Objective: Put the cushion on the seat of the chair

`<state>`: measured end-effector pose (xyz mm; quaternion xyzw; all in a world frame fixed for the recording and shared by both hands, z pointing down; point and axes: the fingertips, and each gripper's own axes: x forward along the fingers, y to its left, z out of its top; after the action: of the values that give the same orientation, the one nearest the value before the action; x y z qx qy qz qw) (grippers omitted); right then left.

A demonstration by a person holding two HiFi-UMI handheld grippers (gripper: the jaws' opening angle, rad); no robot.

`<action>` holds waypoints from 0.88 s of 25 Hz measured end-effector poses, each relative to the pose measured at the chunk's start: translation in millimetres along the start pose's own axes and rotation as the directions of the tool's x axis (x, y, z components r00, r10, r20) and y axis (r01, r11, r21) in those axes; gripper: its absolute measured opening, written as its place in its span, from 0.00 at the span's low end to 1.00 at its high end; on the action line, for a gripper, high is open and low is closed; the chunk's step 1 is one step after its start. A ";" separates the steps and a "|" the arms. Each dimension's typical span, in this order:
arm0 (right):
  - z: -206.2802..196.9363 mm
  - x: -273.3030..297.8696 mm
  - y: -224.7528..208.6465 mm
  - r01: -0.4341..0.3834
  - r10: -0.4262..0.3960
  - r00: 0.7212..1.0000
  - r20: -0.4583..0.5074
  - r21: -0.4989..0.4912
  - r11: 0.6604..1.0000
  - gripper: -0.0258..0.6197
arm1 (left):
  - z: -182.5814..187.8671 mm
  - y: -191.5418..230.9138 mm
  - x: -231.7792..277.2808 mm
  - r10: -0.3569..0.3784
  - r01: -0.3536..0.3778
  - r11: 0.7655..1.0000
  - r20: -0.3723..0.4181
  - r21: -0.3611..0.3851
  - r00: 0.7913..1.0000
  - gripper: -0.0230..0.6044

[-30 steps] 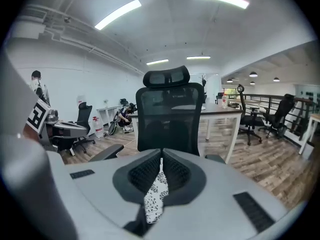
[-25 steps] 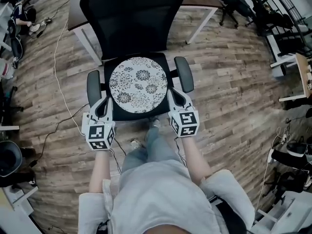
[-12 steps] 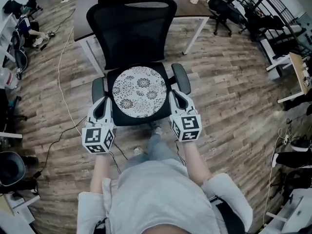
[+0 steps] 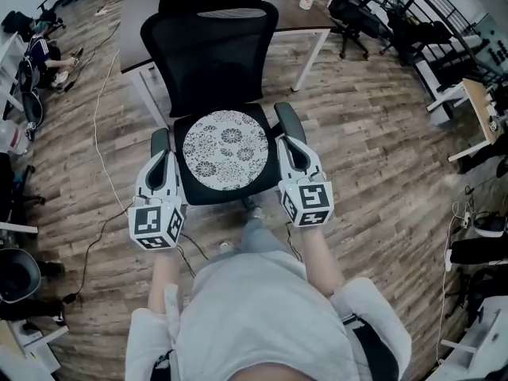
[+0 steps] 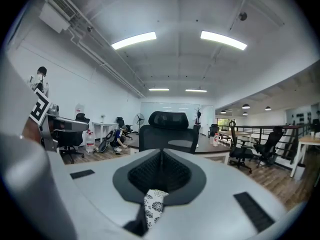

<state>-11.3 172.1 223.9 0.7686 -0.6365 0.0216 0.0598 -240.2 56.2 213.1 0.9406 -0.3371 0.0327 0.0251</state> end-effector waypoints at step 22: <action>65.5 -34.9 5.9 0.032 -0.032 0.986 0.161 0.000 0.999 0.07 | 54.9 -1.7 -27.0 0.004 -0.003 1.000 0.132 -0.003 0.991 0.06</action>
<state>-26.5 197.3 155.5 0.7778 -0.6270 -0.0425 0.0095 -257.5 70.8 156.2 0.9400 -0.3397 -0.0302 0.0039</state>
